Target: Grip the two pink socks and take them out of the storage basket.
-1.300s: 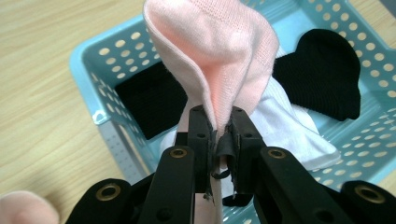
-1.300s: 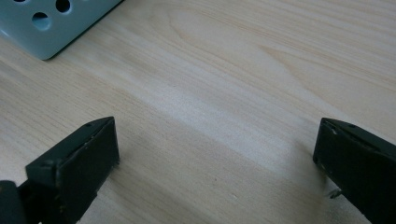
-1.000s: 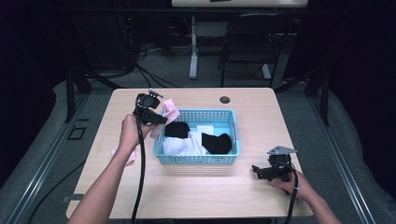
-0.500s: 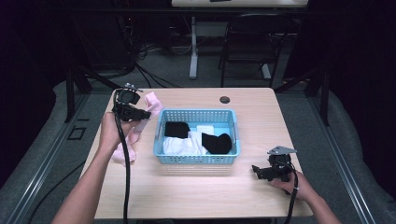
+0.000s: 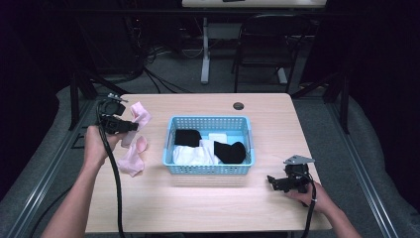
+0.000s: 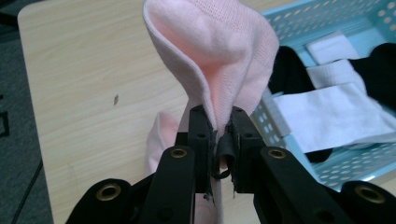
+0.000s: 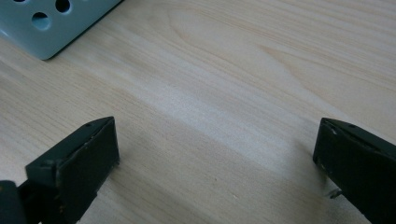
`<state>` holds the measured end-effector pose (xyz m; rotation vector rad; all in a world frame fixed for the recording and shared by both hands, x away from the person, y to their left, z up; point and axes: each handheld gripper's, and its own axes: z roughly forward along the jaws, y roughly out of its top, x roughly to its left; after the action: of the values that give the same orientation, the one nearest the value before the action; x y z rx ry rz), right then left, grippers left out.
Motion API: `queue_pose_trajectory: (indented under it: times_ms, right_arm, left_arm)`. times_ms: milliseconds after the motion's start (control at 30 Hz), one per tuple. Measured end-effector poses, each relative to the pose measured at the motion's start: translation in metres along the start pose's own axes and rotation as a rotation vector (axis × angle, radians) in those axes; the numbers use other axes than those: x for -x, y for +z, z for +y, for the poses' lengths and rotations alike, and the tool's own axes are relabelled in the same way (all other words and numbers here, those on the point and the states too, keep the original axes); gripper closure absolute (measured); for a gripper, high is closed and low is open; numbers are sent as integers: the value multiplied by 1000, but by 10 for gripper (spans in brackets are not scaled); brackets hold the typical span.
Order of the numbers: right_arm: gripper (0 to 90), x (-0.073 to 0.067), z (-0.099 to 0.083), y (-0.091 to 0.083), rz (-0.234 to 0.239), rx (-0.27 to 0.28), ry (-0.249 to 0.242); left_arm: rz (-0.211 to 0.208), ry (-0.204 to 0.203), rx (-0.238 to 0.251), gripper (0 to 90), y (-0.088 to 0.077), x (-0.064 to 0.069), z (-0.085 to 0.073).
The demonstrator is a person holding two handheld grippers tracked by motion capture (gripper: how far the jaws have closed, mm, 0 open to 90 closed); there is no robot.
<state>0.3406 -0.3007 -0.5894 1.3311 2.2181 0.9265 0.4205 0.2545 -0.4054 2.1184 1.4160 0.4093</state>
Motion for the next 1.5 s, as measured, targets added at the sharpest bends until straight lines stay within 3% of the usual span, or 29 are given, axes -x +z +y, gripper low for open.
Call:
queue_pose_trajectory:
  times_ms: [300, 433, 733, 833, 900, 933, 967, 1000, 1033, 1067, 1367, 1400, 1500]
  right_arm:
    - [0, 0, 0, 0, 0, 0, 0]
    - [0, 0, 0, 0, -1, 0, 0]
    - [0, 0, 0, 0, 2, 2, 2]
    - [0, 0, 0, 0, 2, 1, 2]
    - [0, 0, 0, 0, -1, 0, -2]
    - [0, 0, 0, 0, 0, 0, 1]
    - [0, 0, 0, 0, 3, 1, 2]
    - [0, 0, 0, 0, 2, 1, 2]
    - [0, 0, 0, 0, 2, 1, 2]
    - [0, 0, 0, 0, 2, 2, 2]
    - [0, 0, 0, 0, 3, -3, -3]
    - [0, 0, 0, 0, 0, 0, 1]
    - [0, 0, 0, 0, 3, -3, -3]
  left_arm:
    - [16, -74, -55, 813, 22, -24, -29]
    - [8, -110, -109, 813, 44, -34, -44]
    - [-10, -165, -165, 781, 75, -43, -66]
    - [-14, -169, -168, 653, 76, -44, -67]
    - [2, -179, -158, 485, 73, -44, -69]
    - [21, -187, -139, 485, 69, -44, -70]
    - [45, -181, -112, 300, 59, -44, -71]
    - [45, -181, -112, 233, 59, -44, -71]
    - [56, -187, -96, 233, 54, -44, -73]
    - [56, -185, -82, 139, 44, -45, -77]
    - [97, -170, -67, 29, 26, -43, -109]
    - [94, -180, -64, 22, 26, -43, -121]
    - [91, -192, -70, 9, 27, -44, -131]
